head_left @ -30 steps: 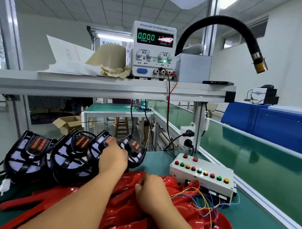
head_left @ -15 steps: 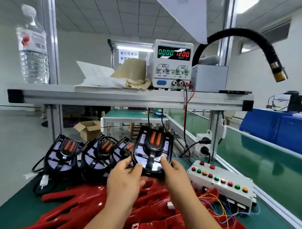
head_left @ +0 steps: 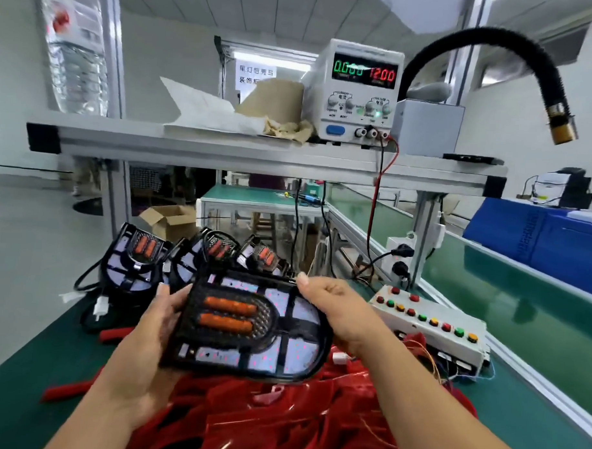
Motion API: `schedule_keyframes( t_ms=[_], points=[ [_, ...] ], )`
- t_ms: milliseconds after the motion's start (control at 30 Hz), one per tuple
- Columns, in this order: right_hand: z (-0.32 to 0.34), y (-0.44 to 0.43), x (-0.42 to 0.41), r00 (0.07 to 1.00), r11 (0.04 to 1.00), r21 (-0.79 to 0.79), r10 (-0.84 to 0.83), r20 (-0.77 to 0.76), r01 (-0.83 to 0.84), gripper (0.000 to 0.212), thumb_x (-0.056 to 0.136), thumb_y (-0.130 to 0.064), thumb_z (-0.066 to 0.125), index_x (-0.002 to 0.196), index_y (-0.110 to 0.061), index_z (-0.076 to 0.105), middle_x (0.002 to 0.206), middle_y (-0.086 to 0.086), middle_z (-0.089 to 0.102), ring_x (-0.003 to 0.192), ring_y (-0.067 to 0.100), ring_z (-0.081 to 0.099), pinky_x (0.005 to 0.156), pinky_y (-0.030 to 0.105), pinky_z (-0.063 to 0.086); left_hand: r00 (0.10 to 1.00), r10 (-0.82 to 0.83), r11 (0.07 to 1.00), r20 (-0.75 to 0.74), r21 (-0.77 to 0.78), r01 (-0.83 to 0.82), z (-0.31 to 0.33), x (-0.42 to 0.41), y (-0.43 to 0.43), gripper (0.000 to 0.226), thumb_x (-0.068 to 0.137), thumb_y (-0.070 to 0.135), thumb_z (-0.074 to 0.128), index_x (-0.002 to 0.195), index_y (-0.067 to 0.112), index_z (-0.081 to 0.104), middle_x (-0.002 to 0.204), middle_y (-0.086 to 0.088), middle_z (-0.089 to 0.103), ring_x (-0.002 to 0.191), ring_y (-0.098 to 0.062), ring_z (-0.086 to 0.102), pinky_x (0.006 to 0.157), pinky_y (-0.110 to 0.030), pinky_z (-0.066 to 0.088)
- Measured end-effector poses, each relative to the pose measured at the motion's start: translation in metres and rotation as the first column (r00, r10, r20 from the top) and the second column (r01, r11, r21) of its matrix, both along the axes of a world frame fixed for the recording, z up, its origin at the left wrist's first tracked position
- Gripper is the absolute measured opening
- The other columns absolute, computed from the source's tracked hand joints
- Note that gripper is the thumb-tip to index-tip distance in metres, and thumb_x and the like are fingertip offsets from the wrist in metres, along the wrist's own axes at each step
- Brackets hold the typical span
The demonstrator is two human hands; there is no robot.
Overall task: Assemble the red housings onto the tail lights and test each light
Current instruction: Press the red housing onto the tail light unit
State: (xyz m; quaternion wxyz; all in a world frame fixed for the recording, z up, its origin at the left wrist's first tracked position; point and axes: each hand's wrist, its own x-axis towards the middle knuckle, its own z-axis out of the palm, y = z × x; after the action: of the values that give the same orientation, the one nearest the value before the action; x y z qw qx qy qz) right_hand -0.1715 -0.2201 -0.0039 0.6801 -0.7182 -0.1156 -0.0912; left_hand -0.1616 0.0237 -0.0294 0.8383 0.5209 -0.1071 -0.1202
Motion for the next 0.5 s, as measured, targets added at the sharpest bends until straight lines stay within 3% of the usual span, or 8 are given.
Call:
schedule_keyframes(
  t_ms=[100,167,267,333,400,500],
  points=[
    [-0.003,0.010,0.001,0.996,0.997,-0.066,0.039,-0.081,-0.044,0.034,0.090,-0.038,0.056,0.078,-0.011,0.074,0.083,0.004,0.073,0.073,0.014,0.065,0.070,0.026,0.051,0.981,-0.171,0.983,-0.089,0.046,0.175,-0.005,0.002,0.007,0.048,0.081,0.053,0.052,0.099,0.018,0.078,0.109,-0.018,0.073,0.095,-0.036,0.072,0.065,-0.046,0.061],
    [-0.002,0.015,0.003,0.998,0.994,-0.110,-0.008,-0.070,0.001,0.033,0.095,-0.034,0.056,0.073,-0.019,0.075,0.078,0.000,0.074,0.069,0.009,0.064,0.067,0.024,0.052,0.976,-0.189,0.981,-0.106,0.024,0.193,-0.008,0.003,0.009,0.036,0.078,0.041,0.058,0.093,0.016,0.079,0.106,-0.021,0.073,0.089,-0.039,0.073,0.060,-0.048,0.059],
    [0.001,0.006,0.003,0.963,0.951,-0.166,-0.268,-0.023,0.260,0.036,0.095,-0.040,0.057,0.076,-0.014,0.073,0.075,0.009,0.067,0.070,0.016,0.056,0.070,0.033,0.046,0.984,-0.148,0.988,-0.096,-0.045,0.144,-0.012,0.007,0.008,0.036,0.081,0.032,0.058,0.107,0.013,0.074,0.111,-0.022,0.071,0.090,-0.040,0.072,0.059,-0.046,0.059],
    [0.003,-0.016,-0.006,0.919,0.843,-0.379,-0.389,0.060,0.382,0.035,0.093,-0.040,0.061,0.071,-0.012,0.065,0.063,-0.001,0.060,0.059,0.011,0.052,0.064,0.027,0.044,0.988,-0.099,0.987,-0.120,-0.139,0.082,-0.015,0.010,0.006,0.042,0.082,0.031,0.057,0.116,0.009,0.068,0.112,-0.022,0.071,0.091,-0.038,0.072,0.061,-0.046,0.061],
    [0.002,-0.031,-0.022,0.945,0.703,-0.672,-0.328,-0.015,0.233,0.029,0.089,-0.039,0.067,0.067,-0.020,0.062,0.053,-0.012,0.058,0.048,-0.003,0.050,0.052,0.014,0.041,0.988,-0.054,0.975,-0.143,-0.223,0.021,-0.018,0.013,0.004,0.046,0.082,0.031,0.057,0.121,0.009,0.063,0.112,-0.021,0.071,0.092,-0.038,0.072,0.062,-0.047,0.061],
    [-0.013,-0.033,-0.037,0.957,0.454,-0.889,-0.223,-0.185,-0.066,0.020,0.081,-0.047,0.072,0.073,-0.030,0.067,0.069,-0.015,0.065,0.063,-0.005,0.058,0.057,0.012,0.043,0.993,-0.001,0.969,-0.121,-0.246,-0.029,-0.020,0.015,0.000,0.044,0.083,0.031,0.057,0.122,0.011,0.062,0.109,-0.018,0.072,0.090,-0.035,0.073,0.060,-0.043,0.060]
  ],
)
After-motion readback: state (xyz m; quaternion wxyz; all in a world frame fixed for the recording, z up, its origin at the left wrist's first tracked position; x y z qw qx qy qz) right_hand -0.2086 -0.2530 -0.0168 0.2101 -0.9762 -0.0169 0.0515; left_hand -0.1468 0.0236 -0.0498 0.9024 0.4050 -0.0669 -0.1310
